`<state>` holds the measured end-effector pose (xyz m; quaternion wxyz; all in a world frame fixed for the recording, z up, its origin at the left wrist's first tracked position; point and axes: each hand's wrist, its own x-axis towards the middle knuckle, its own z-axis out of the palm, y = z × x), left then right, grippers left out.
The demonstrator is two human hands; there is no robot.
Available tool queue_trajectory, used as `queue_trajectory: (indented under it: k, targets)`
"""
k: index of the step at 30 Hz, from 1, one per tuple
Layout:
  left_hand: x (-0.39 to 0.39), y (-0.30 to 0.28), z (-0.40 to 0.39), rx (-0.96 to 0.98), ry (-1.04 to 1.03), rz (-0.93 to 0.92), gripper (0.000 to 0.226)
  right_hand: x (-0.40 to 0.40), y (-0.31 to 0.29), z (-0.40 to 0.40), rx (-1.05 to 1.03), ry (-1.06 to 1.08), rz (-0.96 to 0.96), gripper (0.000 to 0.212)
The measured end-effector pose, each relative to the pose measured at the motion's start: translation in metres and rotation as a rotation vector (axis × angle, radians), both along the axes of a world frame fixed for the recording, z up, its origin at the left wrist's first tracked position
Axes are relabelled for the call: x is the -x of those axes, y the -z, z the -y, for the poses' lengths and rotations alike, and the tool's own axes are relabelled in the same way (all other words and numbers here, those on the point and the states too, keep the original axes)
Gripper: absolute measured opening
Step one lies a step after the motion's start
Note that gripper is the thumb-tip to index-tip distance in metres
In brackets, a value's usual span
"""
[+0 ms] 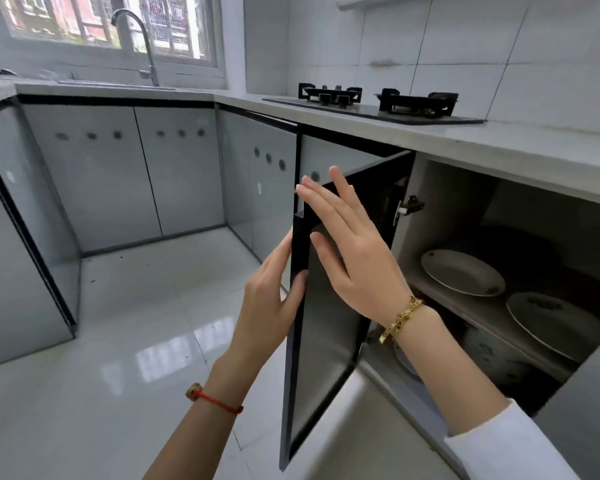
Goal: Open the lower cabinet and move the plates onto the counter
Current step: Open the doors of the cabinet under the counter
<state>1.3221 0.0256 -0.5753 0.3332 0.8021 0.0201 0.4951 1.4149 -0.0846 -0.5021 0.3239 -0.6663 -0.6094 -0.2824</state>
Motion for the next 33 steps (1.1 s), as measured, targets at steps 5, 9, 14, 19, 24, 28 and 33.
queue_trajectory:
  k: [5,9,14,19,24,28,33]
  targets:
    - [0.000,0.003,-0.029,-0.018,-0.085,-0.026,0.065,-0.006,0.001,-0.039,0.033,-0.005,0.039,0.053]
    - [-0.006,0.004,-0.053,0.005,-0.146,-0.057,0.069,-0.011,0.000,-0.070,0.062,0.018,0.070,0.054]
    - [-0.017,0.002,-0.081,0.059,-0.181,-0.091,0.072,-0.017,-0.001,-0.105,0.097,0.081,0.103,0.055]
    - [-0.024,0.000,-0.102,0.087,-0.203,-0.110,0.072,-0.021,-0.004,-0.129,0.111,0.086,0.070,0.055]
    - [-0.028,0.002,-0.107,0.086,-0.202,-0.112,0.072,-0.023,-0.002,-0.135,0.116,0.082,0.047,0.056]
    - [-0.026,0.004,-0.105,0.075,-0.204,-0.116,0.072,-0.020,-0.003,-0.133,0.109,0.063,0.008,0.057]
    - [-0.021,0.000,-0.093,0.046,-0.244,-0.134,0.070,-0.015,-0.004,-0.121,0.110,0.043,-0.052,0.060]
